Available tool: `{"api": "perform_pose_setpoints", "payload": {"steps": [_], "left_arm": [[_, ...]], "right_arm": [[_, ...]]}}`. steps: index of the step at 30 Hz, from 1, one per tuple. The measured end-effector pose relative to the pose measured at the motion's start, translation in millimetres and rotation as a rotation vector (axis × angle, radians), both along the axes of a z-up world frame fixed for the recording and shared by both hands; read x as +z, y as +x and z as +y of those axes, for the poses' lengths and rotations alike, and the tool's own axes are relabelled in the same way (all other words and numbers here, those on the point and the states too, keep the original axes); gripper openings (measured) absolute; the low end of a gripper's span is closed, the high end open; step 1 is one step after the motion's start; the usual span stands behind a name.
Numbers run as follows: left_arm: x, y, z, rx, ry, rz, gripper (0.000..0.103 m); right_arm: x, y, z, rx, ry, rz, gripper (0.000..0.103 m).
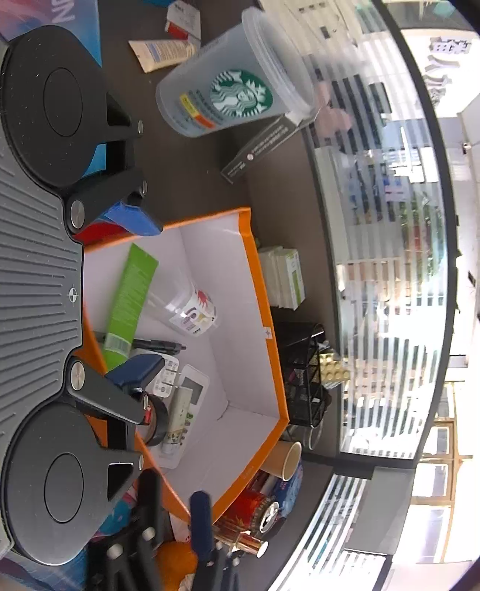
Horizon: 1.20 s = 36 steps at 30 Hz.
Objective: Organize rigid objects
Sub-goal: 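Withdraw both grippers from the box toward the remaining markers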
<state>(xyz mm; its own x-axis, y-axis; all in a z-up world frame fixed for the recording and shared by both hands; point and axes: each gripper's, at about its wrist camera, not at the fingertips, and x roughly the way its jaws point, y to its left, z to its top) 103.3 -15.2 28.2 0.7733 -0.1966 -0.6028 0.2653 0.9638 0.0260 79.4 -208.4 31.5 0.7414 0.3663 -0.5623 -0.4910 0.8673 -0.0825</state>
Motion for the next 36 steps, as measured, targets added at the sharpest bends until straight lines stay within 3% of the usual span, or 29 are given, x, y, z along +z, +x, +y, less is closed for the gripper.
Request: {"api": "perform_pose_setpoints", "payload": {"steps": [3, 5, 7, 13, 17, 26, 33, 36], "left_arm": [[2, -14, 10, 0.001, -0.015, -0.018, 0.088], [2, -25, 19, 0.01, -0.025, -0.039, 0.091], [-1, -35, 30, 0.024, -0.023, -0.05, 0.091], [-14, -53, 63, 0.083, -0.052, -0.023, 0.094], [-25, -58, 75, 0.101, -0.058, 0.004, 0.094], [-48, -57, 80, 0.118, -0.066, 0.081, 0.094], [-56, -57, 79, 0.126, -0.048, 0.113, 0.094], [-59, -58, 77, 0.124, -0.048, 0.126, 0.094]], "right_arm": [[-1, -22, 1, 0.056, 0.048, 0.007, 0.056], [-7, -34, 3, 0.099, 0.06, 0.022, 0.069], [-20, -43, 7, 0.129, 0.04, 0.044, 0.073], [-69, -33, 7, 0.11, -0.013, 0.159, 0.073], [-85, -22, 6, 0.076, -0.042, 0.154, 0.074], [-100, 2, 10, 0.118, -0.012, 0.169, 0.078], [-93, -38, 34, 0.37, -0.099, 0.137, 0.078], [-87, -37, 33, 0.315, -0.088, 0.107, 0.078]]}}
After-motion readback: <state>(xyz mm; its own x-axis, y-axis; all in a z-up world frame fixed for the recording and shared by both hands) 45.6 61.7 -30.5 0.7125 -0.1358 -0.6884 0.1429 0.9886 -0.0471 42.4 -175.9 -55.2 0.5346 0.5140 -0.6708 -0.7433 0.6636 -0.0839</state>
